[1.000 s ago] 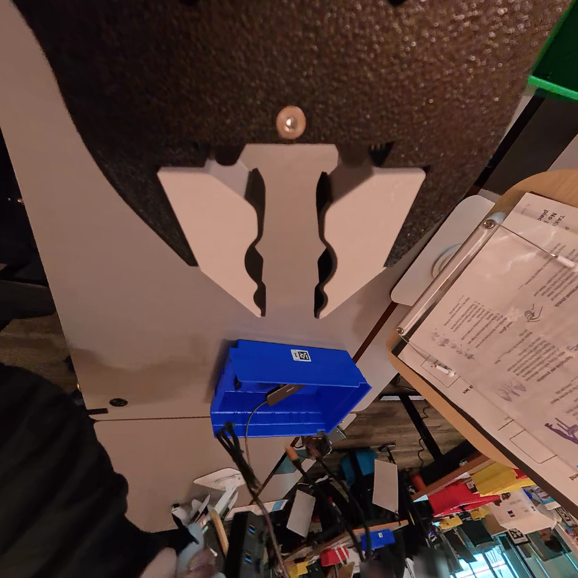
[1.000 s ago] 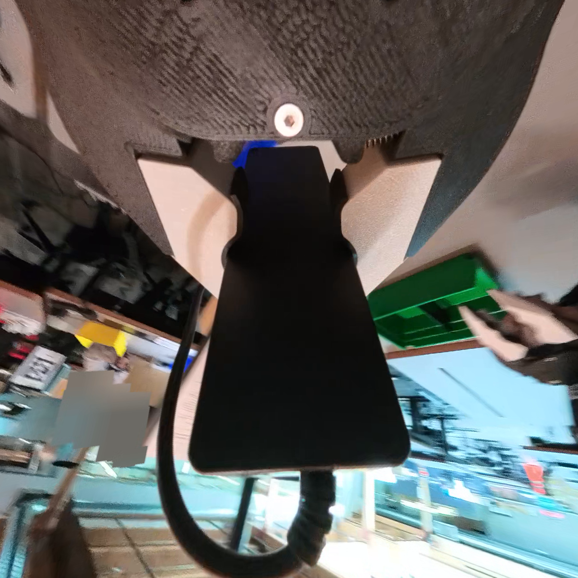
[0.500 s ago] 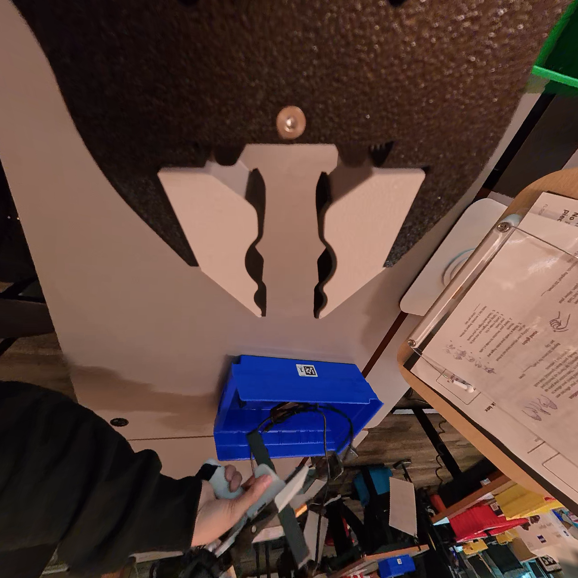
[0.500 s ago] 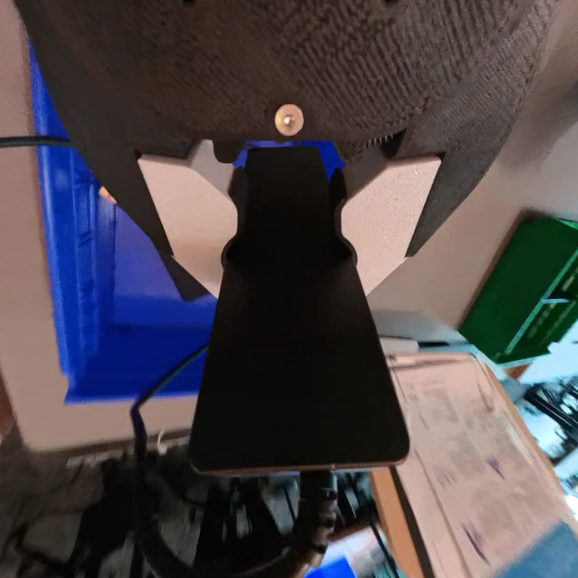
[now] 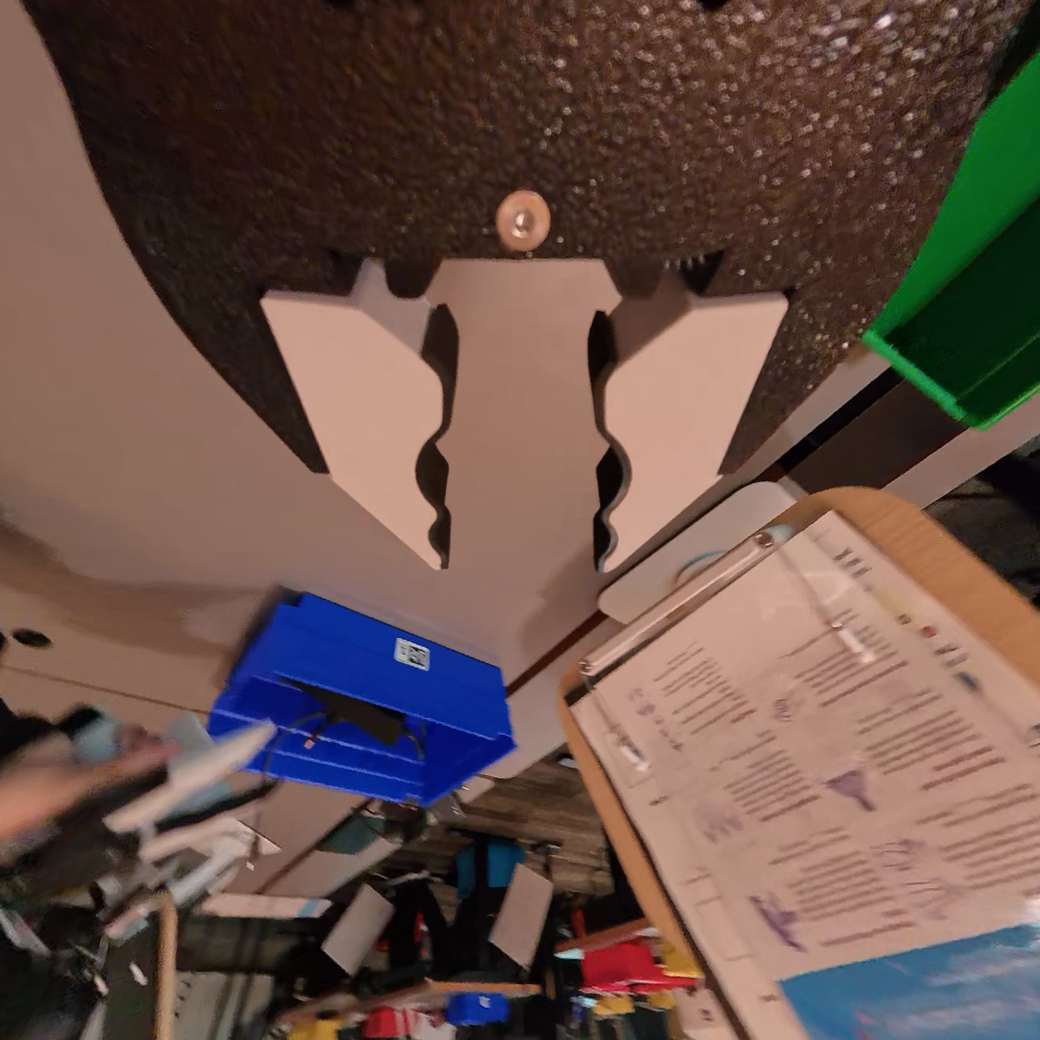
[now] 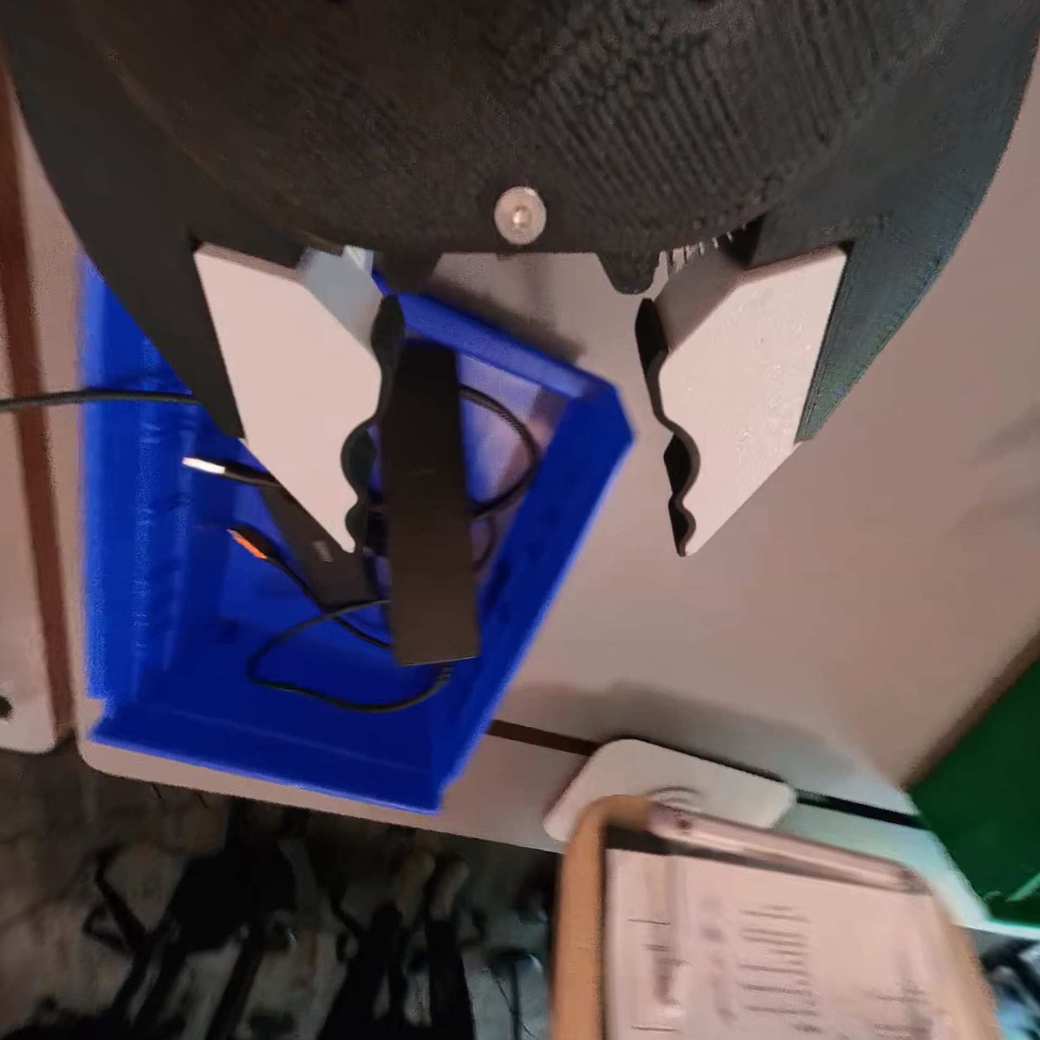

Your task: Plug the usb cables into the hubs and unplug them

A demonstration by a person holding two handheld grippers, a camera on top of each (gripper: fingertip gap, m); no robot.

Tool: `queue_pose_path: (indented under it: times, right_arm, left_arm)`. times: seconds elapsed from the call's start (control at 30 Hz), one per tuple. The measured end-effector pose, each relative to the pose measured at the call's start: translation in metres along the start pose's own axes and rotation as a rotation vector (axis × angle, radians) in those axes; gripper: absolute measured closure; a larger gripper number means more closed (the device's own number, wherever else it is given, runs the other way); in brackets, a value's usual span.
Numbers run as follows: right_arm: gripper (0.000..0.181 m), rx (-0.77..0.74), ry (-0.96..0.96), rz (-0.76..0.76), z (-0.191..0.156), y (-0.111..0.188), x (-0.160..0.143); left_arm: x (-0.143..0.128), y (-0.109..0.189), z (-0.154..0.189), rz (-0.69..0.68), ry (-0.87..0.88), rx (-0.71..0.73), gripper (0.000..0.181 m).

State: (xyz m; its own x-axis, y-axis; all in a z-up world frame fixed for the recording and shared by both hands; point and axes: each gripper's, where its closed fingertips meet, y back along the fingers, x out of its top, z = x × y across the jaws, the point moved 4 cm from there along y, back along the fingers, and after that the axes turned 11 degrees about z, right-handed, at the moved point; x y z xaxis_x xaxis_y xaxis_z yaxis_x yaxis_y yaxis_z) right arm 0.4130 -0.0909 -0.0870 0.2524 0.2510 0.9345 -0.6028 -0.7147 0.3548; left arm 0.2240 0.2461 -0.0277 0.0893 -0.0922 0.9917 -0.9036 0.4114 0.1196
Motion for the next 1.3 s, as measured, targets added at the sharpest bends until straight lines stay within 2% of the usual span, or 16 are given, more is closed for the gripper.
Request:
queue_pose_path:
  times: [0.03, 0.1, 0.17, 0.27, 0.4, 0.47, 0.57, 0.67, 0.73, 0.8, 0.87, 0.93, 1.07, 1.2, 1.3]
  right_arm:
    - [0.073, 0.027, 0.028, 0.012, -0.019, 0.001, -0.010]
    - [0.070, -0.002, 0.075, 0.008, -0.045, -0.007, -0.036]
    - [0.079, -0.087, 0.124, 0.024, -0.056, -0.020, -0.056]
    - [0.103, -0.239, 0.154, 0.033, -0.041, -0.035, -0.074]
    - [0.155, -0.274, 0.131, 0.157, -0.031, -0.044, -0.075]
    - [0.171, -0.246, 0.175, 0.194, -0.035, -0.045, -0.072]
    - [0.169, -0.241, 0.195, 0.178, -0.034, -0.051, -0.072]
    - [0.178, -0.293, 0.160, 0.175, -0.029, -0.049, -0.071]
    - [0.178, -0.312, 0.169, 0.170, -0.030, -0.046, -0.073]
    - [0.179, -0.334, 0.162, 0.168, -0.034, -0.042, -0.075]
    - [0.179, -0.338, 0.122, 0.171, -0.042, -0.036, -0.077]
    - [0.179, -0.328, 0.111, 0.169, -0.057, -0.030, -0.079]
    - [0.178, -0.282, 0.142, 0.161, -0.106, -0.018, -0.085]
    - [0.175, -0.178, 0.139, 0.167, -0.174, -0.003, -0.092]
    - [0.173, -0.081, 0.123, 0.176, -0.224, 0.011, -0.099]
  left_arm:
    - [0.000, 0.003, -0.007, 0.011, 0.013, 0.037, 0.128]
    - [-0.002, 0.011, -0.027, 0.011, 0.014, 0.139, 0.118]
    - [-0.006, 0.026, -0.051, -0.015, -0.005, 0.271, 0.113]
    - [-0.019, 0.068, -0.088, -0.093, -0.021, 0.458, 0.114]
    - [-0.057, 0.148, -0.131, -0.230, 0.042, 0.691, 0.113]
    - [-0.082, 0.183, -0.145, -0.302, 0.073, 0.769, 0.111]
    - [-0.118, 0.217, -0.164, -0.350, 0.088, 0.830, 0.107]
    - [-0.152, 0.220, -0.171, -0.361, 0.262, 0.779, 0.103]
    - [-0.173, 0.215, -0.168, -0.392, 0.327, 0.734, 0.114]
    - [-0.186, 0.214, -0.168, -0.405, 0.285, 0.775, 0.136]
    - [-0.186, 0.218, -0.173, -0.367, 0.190, 0.868, 0.160]
    - [-0.186, 0.223, -0.175, -0.327, 0.182, 0.916, 0.176]
    - [-0.185, 0.229, -0.167, -0.225, 0.240, 0.885, 0.178]
    - [-0.186, 0.254, -0.151, -0.166, 0.268, 0.904, 0.179]
    - [-0.175, 0.278, -0.139, -0.094, 0.314, 0.903, 0.180]
